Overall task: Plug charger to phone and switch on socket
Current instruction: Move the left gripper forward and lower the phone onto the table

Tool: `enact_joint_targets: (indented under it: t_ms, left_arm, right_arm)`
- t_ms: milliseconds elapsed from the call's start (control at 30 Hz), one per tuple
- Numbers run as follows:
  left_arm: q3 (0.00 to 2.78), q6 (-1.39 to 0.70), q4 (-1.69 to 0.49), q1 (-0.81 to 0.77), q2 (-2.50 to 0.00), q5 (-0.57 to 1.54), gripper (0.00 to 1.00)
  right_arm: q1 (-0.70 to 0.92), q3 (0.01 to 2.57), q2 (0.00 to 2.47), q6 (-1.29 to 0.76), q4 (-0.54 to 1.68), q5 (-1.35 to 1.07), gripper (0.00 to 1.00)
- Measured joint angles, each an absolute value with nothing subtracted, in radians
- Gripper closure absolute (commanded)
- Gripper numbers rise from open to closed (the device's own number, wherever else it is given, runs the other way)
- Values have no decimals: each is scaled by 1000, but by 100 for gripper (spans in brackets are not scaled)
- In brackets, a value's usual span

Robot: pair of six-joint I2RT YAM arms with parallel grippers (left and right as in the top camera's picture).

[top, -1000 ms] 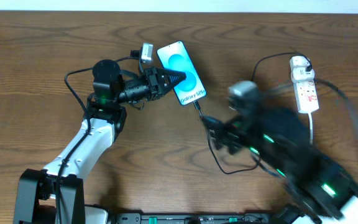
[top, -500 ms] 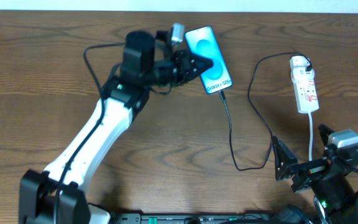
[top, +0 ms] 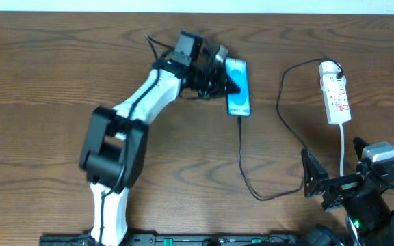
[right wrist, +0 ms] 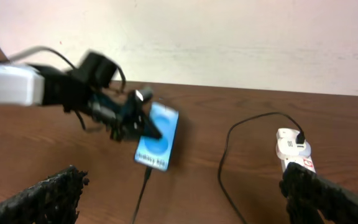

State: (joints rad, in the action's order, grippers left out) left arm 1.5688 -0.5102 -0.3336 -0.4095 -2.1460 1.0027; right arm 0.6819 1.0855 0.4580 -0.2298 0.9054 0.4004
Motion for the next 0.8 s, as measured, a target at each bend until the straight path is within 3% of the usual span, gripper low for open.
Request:
enact_joint_targets:
  t_ms: [800]
  left_arm:
    - [1555,-396,-344,-408,-2255,953,92]
  right_arm:
    - [682,1085,459,-245,895,424,1]
